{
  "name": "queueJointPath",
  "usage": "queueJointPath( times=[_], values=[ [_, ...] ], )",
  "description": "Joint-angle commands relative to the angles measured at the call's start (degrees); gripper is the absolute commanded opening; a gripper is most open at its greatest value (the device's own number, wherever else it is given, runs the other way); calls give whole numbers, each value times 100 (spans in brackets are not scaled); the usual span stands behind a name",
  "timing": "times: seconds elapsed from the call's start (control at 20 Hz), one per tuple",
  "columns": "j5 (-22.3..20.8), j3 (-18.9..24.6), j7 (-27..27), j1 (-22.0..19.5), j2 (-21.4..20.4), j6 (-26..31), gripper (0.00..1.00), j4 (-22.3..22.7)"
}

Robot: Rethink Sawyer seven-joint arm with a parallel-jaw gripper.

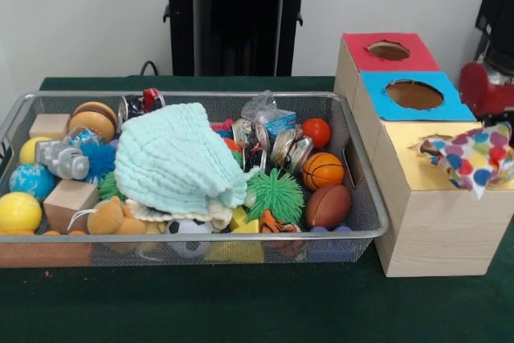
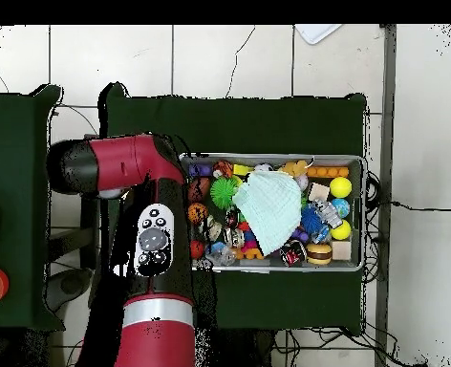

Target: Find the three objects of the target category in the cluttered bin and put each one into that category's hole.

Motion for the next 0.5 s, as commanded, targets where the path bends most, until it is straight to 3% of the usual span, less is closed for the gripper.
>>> queueJointPath(
  times=[0.05, 0.3, 0.5],
  values=[
    [-102, -10, 1202, -102, 576, -302, 0, 410],
    [-77, -129, 1255, -55, 625, -69, 0, 425],
    [-189, -221, 935, -114, 345, 408, 0, 640]
  ],
)
